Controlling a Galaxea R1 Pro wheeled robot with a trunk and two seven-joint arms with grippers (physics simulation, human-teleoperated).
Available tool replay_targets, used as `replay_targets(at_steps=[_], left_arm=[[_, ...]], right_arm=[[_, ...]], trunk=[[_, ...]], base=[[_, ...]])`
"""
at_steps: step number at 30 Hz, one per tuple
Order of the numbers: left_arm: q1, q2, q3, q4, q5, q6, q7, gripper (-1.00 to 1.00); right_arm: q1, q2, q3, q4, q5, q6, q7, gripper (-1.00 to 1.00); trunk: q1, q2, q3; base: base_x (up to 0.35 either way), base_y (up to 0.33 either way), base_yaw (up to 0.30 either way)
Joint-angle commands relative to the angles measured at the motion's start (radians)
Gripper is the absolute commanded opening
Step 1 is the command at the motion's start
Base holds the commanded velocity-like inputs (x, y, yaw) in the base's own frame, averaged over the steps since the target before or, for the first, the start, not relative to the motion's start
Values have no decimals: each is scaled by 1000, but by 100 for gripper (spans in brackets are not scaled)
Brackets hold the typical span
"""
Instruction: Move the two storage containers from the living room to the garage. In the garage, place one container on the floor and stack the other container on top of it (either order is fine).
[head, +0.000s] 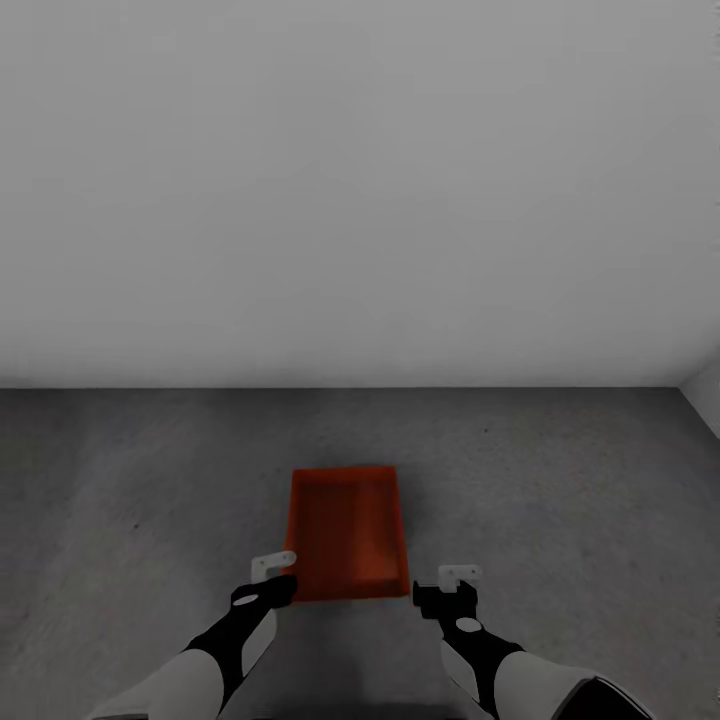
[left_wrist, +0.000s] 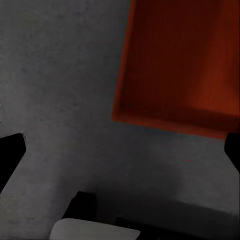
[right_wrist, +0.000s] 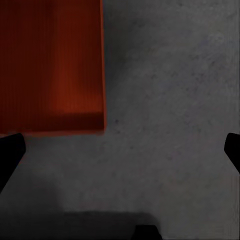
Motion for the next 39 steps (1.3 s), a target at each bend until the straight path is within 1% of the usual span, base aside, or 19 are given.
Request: replay_targets(at_steps=[1,16,22,27,39], left_arm=[[0,-1,4,-1,7,0,1,100],[0,0,4,4,10,-4,1,100],[0,0,3,12,2,-4,1,100],[0,1,4,14,7,-4,0,100],[0,0,6,7,12,-3,1,100]], right_arm=[[0,0,8,1,-8,-3,-3,100],[0,0,9,1,-8,-3,-3,100],[0,0,9,1,-8,-3,-3,100],[0,0,9,1,-8,-3,-3,100],[0,0,9,1,-8,-3,-3,100]], trunk=[[0,-1,-1],[0,-1,-1],[0,-1,-1],[0,-1,-1],[0,-1,-1]], base=[[-338,26,0],[-344,78,0],[-339,70,0],[-101,6,0],[-8,0,0]])
